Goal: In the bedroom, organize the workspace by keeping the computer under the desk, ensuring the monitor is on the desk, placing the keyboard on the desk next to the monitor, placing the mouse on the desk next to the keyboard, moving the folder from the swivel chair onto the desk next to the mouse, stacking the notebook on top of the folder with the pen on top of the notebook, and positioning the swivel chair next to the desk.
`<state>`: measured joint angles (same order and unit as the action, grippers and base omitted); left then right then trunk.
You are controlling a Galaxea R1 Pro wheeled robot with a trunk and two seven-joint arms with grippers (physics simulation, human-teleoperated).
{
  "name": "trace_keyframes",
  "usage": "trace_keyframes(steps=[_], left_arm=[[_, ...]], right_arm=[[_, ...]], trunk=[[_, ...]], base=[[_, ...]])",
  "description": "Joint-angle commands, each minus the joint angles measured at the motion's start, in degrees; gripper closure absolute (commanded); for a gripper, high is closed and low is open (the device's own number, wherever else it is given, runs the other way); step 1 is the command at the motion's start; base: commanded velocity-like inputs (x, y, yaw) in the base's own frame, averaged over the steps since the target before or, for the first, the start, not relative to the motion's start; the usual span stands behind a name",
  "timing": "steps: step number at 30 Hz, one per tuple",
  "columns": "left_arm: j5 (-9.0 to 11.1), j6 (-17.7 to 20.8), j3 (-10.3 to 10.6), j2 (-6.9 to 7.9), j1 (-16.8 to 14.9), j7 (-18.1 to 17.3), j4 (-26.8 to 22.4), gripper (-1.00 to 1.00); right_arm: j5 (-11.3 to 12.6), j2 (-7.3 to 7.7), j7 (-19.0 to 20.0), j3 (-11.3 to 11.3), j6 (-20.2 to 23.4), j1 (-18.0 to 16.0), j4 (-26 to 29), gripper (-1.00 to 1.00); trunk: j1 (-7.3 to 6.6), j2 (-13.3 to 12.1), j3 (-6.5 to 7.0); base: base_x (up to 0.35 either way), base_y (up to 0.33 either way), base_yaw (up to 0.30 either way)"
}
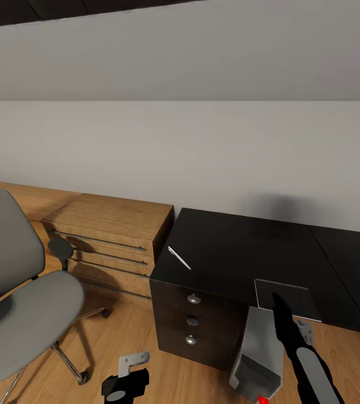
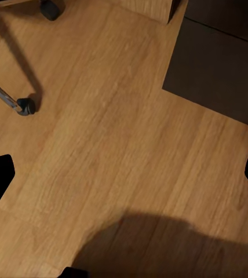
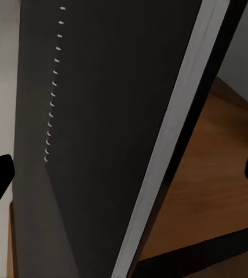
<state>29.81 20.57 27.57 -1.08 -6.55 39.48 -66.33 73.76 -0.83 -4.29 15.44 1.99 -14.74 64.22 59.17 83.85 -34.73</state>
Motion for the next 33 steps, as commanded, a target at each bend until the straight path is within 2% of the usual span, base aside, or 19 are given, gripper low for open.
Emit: trace_keyframes(steps=[1, 13, 14, 33], left_arm=[[0.34, 0.17, 0.11, 0.03, -0.05, 0.42, -0.07, -1.0], [0.34, 0.17, 0.12, 0.03, -0.05, 0.42, 0.12, -1.0], [0.34, 0.17, 0.12, 0.03, -0.05, 0.42, 0.35, -1.0], [0.34, 0.09, 0.12, 0.03, -0.05, 0.58, 1.31, -1.0]], right_arm=[[0.46, -0.05, -0.28, 0.17, 0.21, -0.03, 0.09, -1.0], [0.51, -0.05, -0.44, 0.28, 0.28, -0.03, 0.11, -1.0], [0.46, -0.05, -0.51, 0.29, 0.35, -0.03, 0.11, 1.0], [0.42, -0.06, -0.37, 0.3, 0.21, -0.03, 0.12, 1.0]], trunk=[[0.0, 0.03, -0.06], [0.0, 0.03, -0.06], [0.0, 0.03, -0.06], [0.0, 0.03, -0.06]], base=[[0.001, 0.0, 0.0], [0.0, 0.0, 0.0], [0.0, 0.0, 0.0], [0.0, 0.0, 0.0]])
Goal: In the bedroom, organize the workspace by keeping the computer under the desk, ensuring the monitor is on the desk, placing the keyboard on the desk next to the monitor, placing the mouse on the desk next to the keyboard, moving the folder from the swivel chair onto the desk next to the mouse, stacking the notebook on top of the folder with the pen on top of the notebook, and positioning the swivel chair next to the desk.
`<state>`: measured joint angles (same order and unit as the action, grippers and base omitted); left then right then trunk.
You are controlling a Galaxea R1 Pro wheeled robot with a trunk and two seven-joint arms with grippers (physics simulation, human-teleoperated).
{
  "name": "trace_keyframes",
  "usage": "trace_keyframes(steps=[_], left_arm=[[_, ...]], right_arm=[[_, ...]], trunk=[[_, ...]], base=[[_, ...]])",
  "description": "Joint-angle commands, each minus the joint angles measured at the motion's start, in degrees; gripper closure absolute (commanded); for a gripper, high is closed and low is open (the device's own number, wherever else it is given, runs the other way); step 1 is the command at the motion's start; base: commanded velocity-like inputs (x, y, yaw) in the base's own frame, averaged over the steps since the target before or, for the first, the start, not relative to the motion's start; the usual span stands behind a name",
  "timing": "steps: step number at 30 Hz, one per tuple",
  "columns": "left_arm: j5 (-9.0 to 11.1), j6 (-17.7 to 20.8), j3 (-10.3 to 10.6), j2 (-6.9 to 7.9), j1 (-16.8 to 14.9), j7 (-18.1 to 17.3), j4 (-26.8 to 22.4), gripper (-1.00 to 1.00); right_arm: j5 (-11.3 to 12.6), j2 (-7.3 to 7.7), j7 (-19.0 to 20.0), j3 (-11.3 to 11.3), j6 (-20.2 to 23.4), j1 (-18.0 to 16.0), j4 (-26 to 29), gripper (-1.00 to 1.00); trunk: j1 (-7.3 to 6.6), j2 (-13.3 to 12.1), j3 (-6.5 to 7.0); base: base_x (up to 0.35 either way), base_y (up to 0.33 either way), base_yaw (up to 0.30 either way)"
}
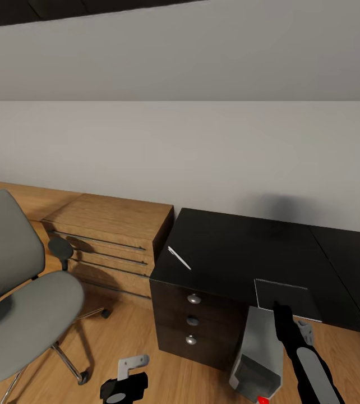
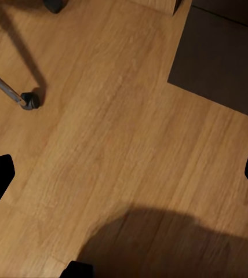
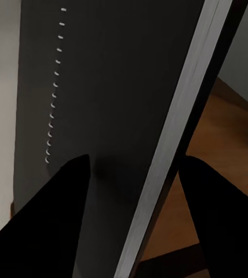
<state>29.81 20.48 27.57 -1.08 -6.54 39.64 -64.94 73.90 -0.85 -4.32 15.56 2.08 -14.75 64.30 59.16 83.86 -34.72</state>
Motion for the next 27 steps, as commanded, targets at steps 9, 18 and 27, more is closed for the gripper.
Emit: trace_keyframes(steps=[9, 18, 27], left_arm=[[0.32, 0.12, 0.12, 0.03, -0.05, 0.4, 0.05, -1.0], [0.25, -2.58, 0.19, -0.05, -0.05, 0.09, 1.27, -1.0], [0.25, -3.49, 0.21, -0.06, -0.05, 0.0, 1.51, -1.0]], right_arm=[[0.28, -0.03, -0.34, 0.21, 0.12, -0.02, 0.11, 1.0], [0.26, -0.02, -0.34, 0.24, 0.12, -0.02, 0.12, 1.0], [0.12, -0.02, -0.25, 0.21, 0.06, -0.02, 0.12, 1.0]], trunk=[[0.01, 0.02, -0.06], [0.01, 0.02, -0.06], [0.01, 0.02, -0.06]], base=[[0.0, 0.0, 0.0], [-0.034, 0.0, 0.0], [-0.008, 0.0, 0.0]])
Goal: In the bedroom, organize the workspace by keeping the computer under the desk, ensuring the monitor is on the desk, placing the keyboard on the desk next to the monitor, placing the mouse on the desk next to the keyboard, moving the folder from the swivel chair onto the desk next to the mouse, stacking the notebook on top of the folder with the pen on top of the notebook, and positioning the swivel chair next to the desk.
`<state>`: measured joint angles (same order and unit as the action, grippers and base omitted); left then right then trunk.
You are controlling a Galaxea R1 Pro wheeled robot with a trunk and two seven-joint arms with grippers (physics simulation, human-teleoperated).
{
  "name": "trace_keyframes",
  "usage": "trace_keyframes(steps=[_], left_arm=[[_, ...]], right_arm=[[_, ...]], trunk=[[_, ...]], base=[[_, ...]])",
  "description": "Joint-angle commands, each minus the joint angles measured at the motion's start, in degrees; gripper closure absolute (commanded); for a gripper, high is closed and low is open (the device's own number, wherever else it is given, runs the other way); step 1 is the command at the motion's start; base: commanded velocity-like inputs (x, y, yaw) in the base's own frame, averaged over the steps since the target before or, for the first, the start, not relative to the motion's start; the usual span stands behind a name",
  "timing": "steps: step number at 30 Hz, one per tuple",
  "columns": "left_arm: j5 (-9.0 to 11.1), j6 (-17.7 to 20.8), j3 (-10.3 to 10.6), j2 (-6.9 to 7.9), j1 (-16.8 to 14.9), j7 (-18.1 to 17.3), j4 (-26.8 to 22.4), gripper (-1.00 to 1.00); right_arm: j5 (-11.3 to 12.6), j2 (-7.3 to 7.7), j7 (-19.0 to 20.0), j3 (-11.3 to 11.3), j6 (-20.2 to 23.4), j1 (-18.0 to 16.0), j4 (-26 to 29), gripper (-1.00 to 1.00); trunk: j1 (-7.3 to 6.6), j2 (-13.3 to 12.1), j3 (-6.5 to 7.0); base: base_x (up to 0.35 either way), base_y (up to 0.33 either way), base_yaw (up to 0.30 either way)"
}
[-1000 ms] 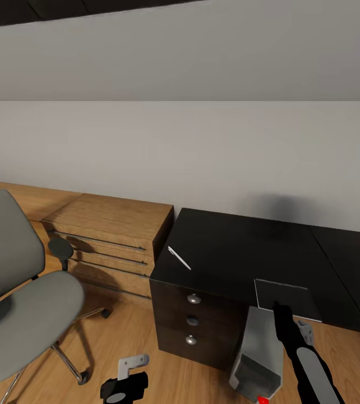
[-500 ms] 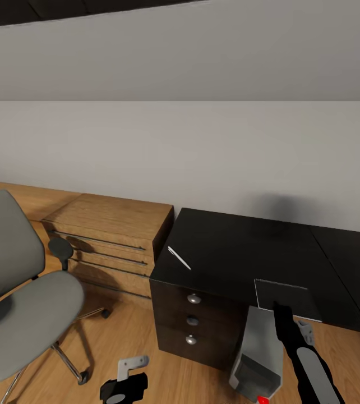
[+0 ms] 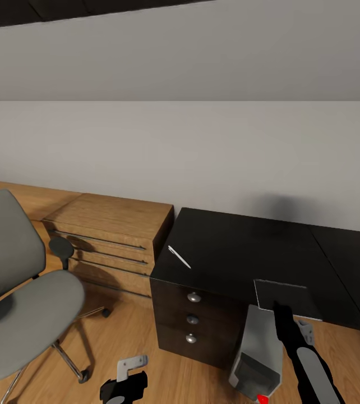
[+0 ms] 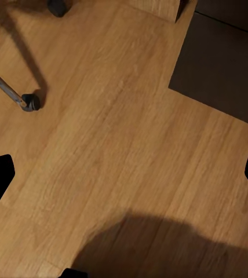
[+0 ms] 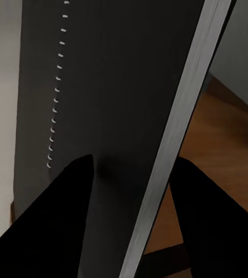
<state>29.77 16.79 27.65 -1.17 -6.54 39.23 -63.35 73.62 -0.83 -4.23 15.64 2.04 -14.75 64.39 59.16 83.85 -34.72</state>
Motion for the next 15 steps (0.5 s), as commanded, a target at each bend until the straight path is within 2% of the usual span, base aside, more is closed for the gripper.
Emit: trace_keyframes(steps=[1, 15], left_arm=[[0.29, 0.2, 0.12, 0.03, -0.05, 0.41, -0.07, -1.0], [0.29, 0.1, 0.2, 0.02, -0.05, 0.38, 0.08, -1.0]], right_arm=[[0.4, -0.05, -0.35, 0.14, 0.09, -0.01, 0.03, 1.0], [0.39, -0.05, -0.39, 0.18, 0.07, -0.01, 0.08, 1.0]], trunk=[[0.0, 0.03, -0.06], [0.0, 0.03, -0.06]], base=[[0.0, 0.0, 0.0], [0.0, 0.0, 0.0]])
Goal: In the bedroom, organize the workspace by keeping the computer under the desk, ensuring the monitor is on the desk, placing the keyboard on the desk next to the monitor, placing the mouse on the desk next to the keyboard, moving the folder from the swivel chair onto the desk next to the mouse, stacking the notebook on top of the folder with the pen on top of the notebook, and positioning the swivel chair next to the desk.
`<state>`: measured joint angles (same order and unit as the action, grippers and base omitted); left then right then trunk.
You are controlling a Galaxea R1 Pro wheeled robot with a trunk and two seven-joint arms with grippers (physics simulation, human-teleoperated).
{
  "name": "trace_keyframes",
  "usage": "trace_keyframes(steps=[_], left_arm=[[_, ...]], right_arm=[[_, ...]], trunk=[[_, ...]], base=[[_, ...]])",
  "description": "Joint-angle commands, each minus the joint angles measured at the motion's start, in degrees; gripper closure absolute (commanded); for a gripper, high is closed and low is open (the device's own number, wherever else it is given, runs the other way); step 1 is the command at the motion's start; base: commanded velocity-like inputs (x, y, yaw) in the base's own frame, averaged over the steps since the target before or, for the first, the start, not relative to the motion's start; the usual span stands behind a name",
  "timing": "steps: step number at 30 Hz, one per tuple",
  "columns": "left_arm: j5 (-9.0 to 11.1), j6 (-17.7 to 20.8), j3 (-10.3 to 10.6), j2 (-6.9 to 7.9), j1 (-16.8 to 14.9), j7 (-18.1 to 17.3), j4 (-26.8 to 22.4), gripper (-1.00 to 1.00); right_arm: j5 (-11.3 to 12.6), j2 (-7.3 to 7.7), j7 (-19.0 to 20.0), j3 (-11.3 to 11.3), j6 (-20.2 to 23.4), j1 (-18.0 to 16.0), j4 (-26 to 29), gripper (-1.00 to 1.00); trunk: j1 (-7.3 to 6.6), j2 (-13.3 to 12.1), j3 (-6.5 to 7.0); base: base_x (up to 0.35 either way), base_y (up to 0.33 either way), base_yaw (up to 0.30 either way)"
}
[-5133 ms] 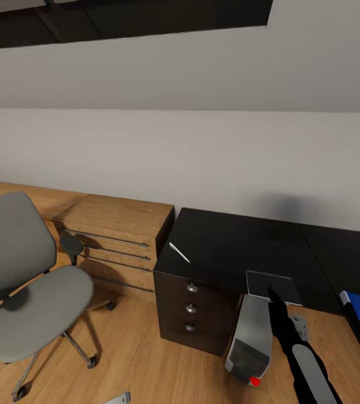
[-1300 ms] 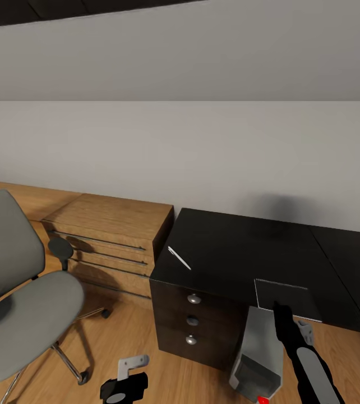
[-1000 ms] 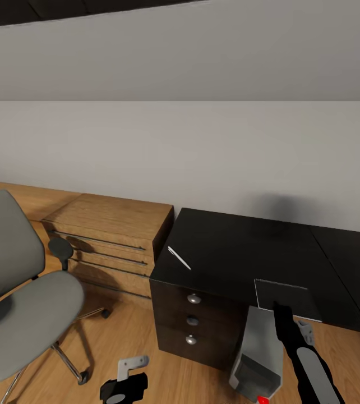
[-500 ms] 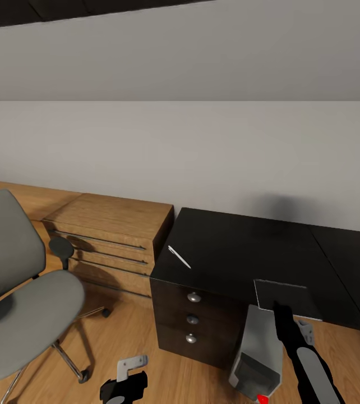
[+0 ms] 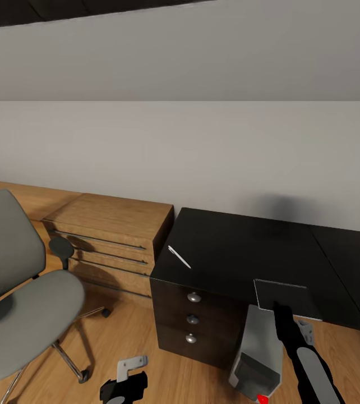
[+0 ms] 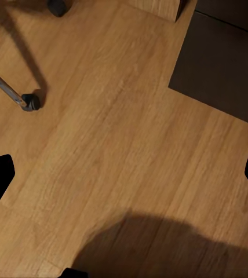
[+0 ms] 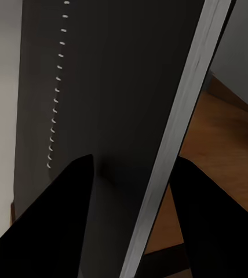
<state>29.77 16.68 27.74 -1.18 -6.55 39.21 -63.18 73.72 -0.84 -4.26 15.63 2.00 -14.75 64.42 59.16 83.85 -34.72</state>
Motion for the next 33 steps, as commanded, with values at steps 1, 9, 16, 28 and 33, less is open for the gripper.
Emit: trace_keyframes(steps=[1, 9, 16, 28, 33], left_arm=[[0.27, 0.2, 0.12, 0.03, -0.04, 0.41, 0.05, -1.0], [0.26, 0.15, 0.12, -0.12, -0.04, 0.4, 0.7, -1.0], [0.21, 0.17, 0.27, -0.23, -0.04, 0.35, 1.66, -1.0], [0.12, 0.11, 0.47, -0.31, -0.04, 0.35, 1.99, -1.0], [0.11, 0.1, 0.48, -0.32, -0.04, 0.39, 1.95, -1.0]], right_arm=[[0.28, -0.04, -0.37, 0.19, 0.1, -0.02, 0.06, 1.0], [0.28, 0.04, -0.39, 0.19, 0.12, -0.02, 0.23, 1.0], [0.28, 0.05, -0.4, 0.19, 0.11, -0.02, 0.27, 1.0], [0.28, 0.05, -0.4, 0.26, 0.11, -0.02, 0.27, 1.0], [0.28, 0.05, -0.37, 0.78, 0.13, -0.02, 0.29, 1.0]], trunk=[[0.0, 0.03, -0.06], [0.0, 0.03, -0.06], [0.0, 0.03, -0.06], [-2.63, -4.79, 2.09], [-3.73, -6.79, 2.99]], base=[[0.0, 0.0, 0.0], [0.0, 0.0, 0.0], [0.0, 0.0, 0.0], [0.0, 0.0, 0.0], [0.0, 0.0, 0.0]])
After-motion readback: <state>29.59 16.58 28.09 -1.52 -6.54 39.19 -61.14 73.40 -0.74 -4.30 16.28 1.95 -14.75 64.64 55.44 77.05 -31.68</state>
